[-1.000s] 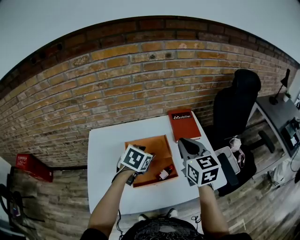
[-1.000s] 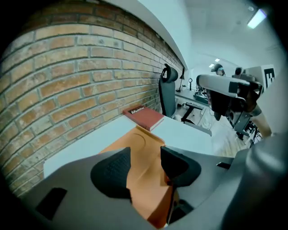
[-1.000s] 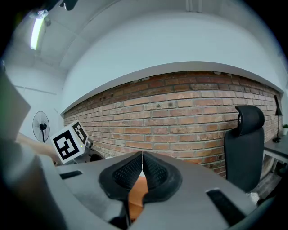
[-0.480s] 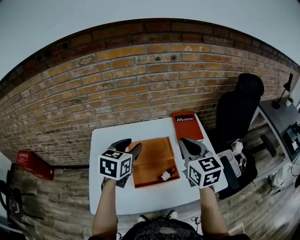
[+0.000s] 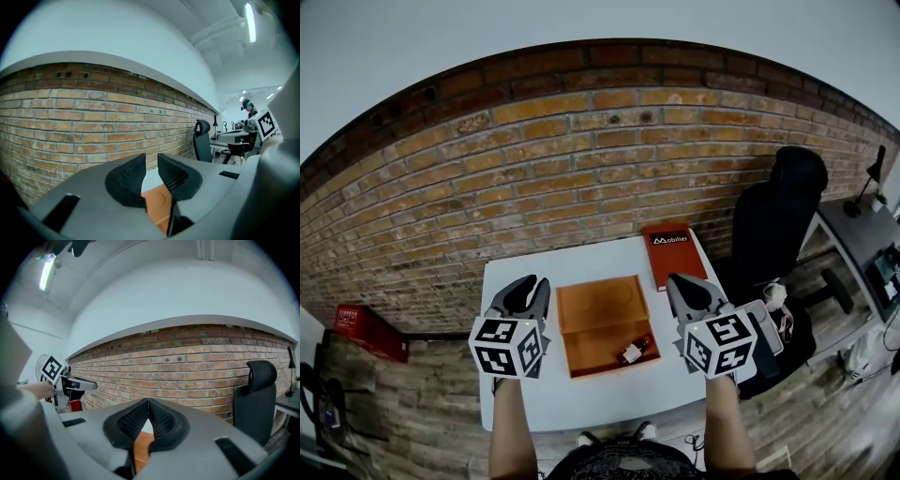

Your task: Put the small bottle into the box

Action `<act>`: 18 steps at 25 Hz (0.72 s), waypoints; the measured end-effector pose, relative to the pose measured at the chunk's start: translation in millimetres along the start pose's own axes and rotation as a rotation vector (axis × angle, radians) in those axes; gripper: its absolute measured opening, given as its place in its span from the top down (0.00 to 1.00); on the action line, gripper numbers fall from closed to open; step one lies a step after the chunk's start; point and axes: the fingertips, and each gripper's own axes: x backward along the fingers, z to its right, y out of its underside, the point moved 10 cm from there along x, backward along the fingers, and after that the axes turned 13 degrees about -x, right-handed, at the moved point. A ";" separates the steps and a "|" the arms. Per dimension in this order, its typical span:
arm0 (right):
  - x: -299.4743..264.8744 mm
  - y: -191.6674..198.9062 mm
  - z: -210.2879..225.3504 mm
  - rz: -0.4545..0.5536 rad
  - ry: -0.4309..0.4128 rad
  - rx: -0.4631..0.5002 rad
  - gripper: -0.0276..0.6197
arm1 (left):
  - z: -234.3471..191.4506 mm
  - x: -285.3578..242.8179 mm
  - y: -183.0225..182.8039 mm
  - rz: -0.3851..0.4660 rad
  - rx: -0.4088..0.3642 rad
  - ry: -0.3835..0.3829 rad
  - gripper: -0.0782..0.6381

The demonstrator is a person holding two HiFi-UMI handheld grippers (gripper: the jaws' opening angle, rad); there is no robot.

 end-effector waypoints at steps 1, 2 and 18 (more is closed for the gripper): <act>0.7 -0.7 0.9 0.002 -0.001 -0.001 0.92 | 0.5 1.0 0.0 0.002 -0.020 -0.021 0.77; 1.3 -1.4 1.3 0.006 -0.002 -0.001 0.92 | 0.9 1.3 0.2 0.001 -0.037 -0.037 0.79; 0.2 -5.6 0.1 0.021 -0.012 0.023 0.93 | -8.8 0.7 9.2 -0.018 -0.033 -0.110 0.84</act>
